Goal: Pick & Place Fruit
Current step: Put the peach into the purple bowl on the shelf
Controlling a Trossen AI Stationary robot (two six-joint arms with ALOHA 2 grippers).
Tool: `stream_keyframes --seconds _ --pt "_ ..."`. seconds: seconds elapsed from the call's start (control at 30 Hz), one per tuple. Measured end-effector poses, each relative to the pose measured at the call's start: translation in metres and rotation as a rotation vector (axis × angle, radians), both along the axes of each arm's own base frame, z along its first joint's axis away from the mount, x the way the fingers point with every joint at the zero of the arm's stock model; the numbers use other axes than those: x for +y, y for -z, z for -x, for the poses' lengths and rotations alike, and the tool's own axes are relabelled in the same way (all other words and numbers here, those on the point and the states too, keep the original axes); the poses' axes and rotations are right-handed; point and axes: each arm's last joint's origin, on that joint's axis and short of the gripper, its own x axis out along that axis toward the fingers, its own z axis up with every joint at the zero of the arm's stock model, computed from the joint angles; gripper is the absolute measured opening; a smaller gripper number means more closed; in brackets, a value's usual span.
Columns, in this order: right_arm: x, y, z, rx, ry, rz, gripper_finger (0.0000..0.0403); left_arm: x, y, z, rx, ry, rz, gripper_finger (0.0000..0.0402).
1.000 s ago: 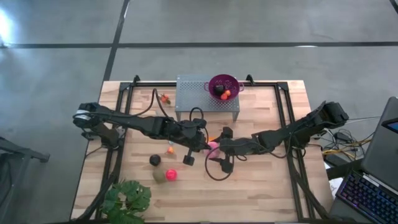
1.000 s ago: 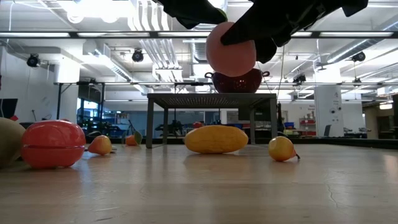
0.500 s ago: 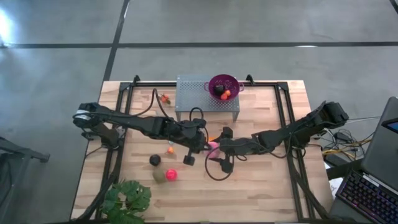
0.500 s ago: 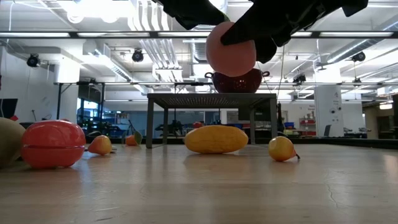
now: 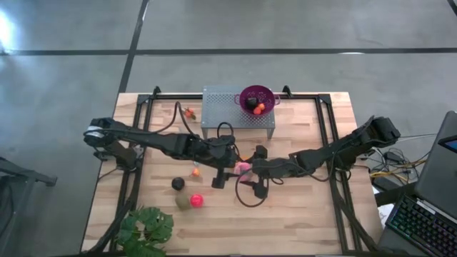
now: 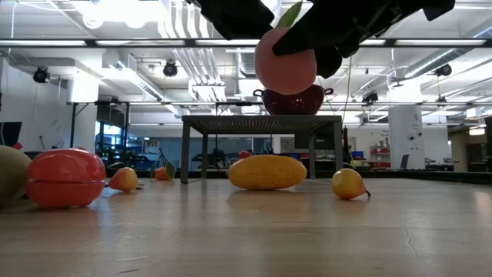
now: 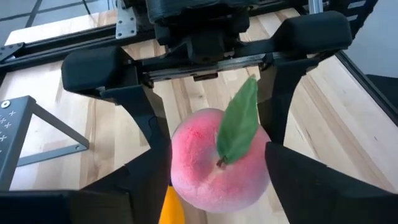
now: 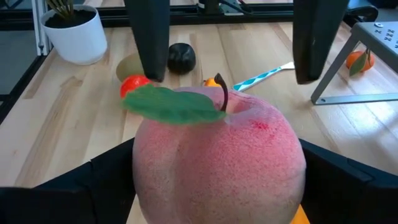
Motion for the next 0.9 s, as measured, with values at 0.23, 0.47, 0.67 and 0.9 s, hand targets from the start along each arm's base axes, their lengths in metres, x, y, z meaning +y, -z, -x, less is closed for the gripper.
stream_keyframes --seconds 0.23,0.47,0.67,0.9 --pt "0.0 0.0 0.0 0.005 -0.001 0.001 0.0342 0.005 -0.015 0.016 0.062 -0.058 -0.039 0.0266" --pt "0.0 0.001 0.001 0.014 0.005 -0.006 0.0348 0.017 -0.024 0.044 0.152 -0.367 -0.133 0.0266" --pt "0.0 0.002 0.001 0.024 0.006 -0.005 0.0339 0.027 -0.022 0.065 0.189 -0.748 -0.148 0.0264" --pt "0.0 0.002 0.002 0.029 0.008 -0.008 0.0354 0.032 0.002 0.077 0.152 -1.019 -0.2 0.0264"
